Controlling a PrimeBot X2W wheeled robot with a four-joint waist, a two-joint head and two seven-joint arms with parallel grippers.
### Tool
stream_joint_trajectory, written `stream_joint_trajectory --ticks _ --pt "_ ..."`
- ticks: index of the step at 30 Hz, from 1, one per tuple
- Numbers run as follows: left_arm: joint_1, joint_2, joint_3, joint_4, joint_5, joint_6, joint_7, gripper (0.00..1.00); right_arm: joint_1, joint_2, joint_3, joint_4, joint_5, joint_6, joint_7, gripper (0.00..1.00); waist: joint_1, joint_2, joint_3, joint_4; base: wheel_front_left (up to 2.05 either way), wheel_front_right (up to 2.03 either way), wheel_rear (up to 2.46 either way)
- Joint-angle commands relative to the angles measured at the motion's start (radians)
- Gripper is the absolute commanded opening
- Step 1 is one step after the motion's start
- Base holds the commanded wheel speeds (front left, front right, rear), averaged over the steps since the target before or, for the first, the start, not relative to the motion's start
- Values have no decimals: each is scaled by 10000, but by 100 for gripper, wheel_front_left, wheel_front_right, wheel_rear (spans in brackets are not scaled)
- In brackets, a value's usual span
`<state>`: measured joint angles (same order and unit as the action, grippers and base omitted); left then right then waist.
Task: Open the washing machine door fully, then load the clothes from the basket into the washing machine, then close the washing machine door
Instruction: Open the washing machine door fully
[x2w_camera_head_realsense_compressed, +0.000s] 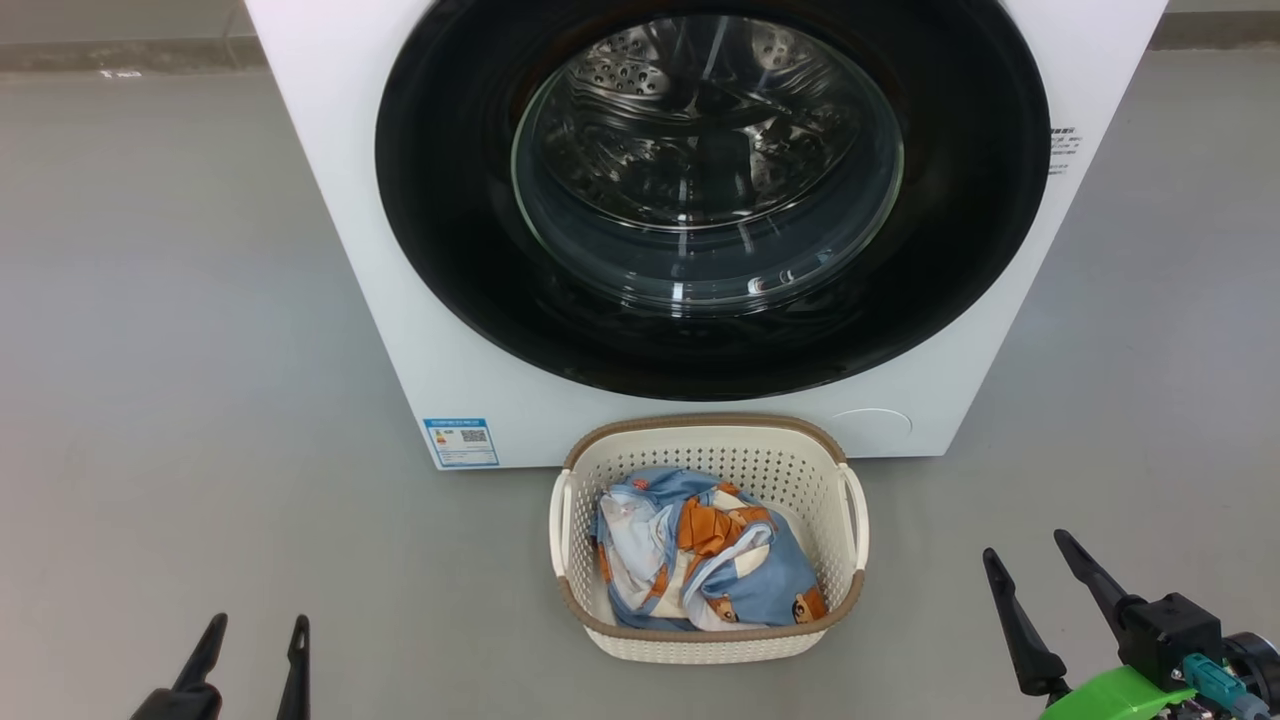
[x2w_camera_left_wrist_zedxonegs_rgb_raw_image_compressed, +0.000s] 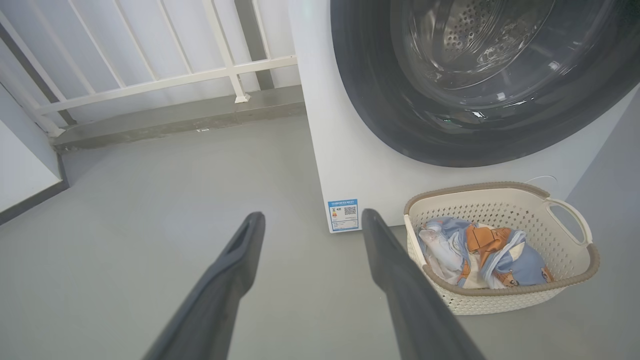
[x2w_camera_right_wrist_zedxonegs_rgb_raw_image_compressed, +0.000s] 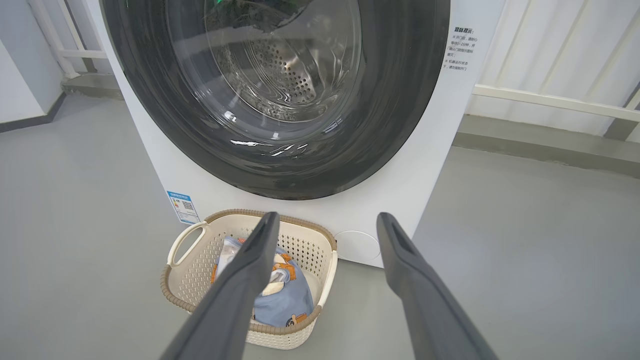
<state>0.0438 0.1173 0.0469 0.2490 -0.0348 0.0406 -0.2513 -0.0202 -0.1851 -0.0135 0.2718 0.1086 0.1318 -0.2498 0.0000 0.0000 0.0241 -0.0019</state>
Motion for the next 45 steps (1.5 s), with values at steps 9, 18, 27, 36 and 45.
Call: stream_joint_trajectory --ticks 9,18,27,36,45 --pt "-287 124 476 -315 100 -48 -105 100 -144 -90 203 -174 104 -11 -120 100 0 0 -3 -65 80 80 -161" --pt "-268 51 529 -392 134 -101 -105 100 -144 -72 200 -130 137 -11 -120 100 0 0 21 -85 123 123 -245" --pt "-325 14 692 -569 88 -203 -105 100 -138 -42 191 -144 132 -11 -120 100 0 0 36 -77 93 93 -185" --pt "-328 -36 755 -540 138 -276 -105 100 -140 -34 175 -180 163 -11 -120 100 0 0 74 -79 23 23 -47" --pt "-343 -86 755 -555 175 -289 -105 100 -167 -90 307 -173 361 -11 -120 0 0 0 102 -69 0 0 0"
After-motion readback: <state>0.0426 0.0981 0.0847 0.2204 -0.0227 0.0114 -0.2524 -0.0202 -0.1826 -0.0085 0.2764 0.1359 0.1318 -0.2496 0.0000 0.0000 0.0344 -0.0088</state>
